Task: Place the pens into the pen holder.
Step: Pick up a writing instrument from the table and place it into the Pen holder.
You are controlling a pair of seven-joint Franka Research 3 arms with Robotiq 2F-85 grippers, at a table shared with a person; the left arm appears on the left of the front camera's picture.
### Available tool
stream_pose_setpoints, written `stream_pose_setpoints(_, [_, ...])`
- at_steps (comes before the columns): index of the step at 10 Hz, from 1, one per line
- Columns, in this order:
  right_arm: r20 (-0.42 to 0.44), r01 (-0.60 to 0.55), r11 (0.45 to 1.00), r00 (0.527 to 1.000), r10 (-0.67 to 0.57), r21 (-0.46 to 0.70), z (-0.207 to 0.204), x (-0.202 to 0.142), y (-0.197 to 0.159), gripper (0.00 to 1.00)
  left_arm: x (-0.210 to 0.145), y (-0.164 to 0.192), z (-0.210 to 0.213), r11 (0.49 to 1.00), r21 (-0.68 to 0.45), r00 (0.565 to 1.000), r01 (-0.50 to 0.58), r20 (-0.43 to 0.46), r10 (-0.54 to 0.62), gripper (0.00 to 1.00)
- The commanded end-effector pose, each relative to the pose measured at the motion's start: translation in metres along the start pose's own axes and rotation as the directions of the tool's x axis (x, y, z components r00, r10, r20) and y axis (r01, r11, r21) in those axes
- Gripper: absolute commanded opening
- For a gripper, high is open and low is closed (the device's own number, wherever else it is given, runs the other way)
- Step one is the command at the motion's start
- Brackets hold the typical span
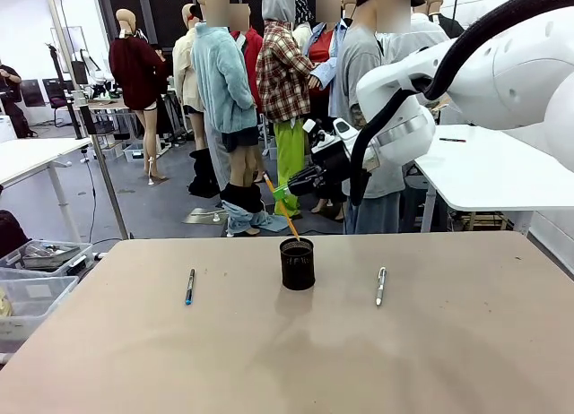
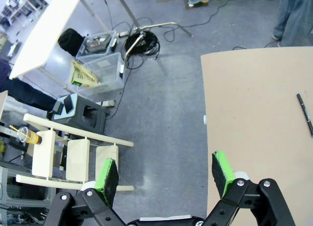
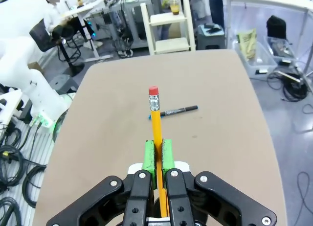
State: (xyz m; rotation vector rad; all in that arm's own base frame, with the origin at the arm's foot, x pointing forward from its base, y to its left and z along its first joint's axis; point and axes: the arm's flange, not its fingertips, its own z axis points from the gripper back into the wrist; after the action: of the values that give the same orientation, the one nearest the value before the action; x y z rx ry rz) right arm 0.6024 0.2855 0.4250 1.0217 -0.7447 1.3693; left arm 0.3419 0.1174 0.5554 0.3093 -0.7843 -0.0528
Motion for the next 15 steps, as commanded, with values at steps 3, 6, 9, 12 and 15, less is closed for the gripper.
stream_pose_setpoints(3, [-0.005,0.009,0.999,1.0,-0.009,0.031,-0.008,-0.019,-0.017,0.0,0.0,0.0,0.0,1.0,0.011,1.0,0.007,-0.002,-0.007,1.0])
stream_pose_setpoints(6, [-0.013,0.028,1.0,1.0,-0.028,0.011,-0.019,-0.039,-0.022,0.0,0.0,0.0,0.0,1.0,0.011,1.0,0.007,-0.002,-0.007,1.0])
stream_pose_setpoints(9, [-0.029,0.034,0.999,0.999,-0.034,-0.013,-0.014,-0.052,-0.009,0.57,0.0,0.0,0.0,1.0,0.011,1.0,0.007,-0.002,-0.007,1.0])
stream_pose_setpoints(12, [-0.048,0.06,0.996,0.997,-0.063,-0.068,0.011,-0.054,0.009,0.99,0.0,0.0,0.0,1.0,0.011,1.0,0.007,-0.002,-0.007,1.0])
stream_pose_setpoints(15, [-0.246,0.266,0.85,0.879,-0.407,-0.456,0.068,-0.038,0.042,0.99,0.0,0.0,0.0,1.0,0.011,1.0,0.007,-0.002,-0.007,1.0])
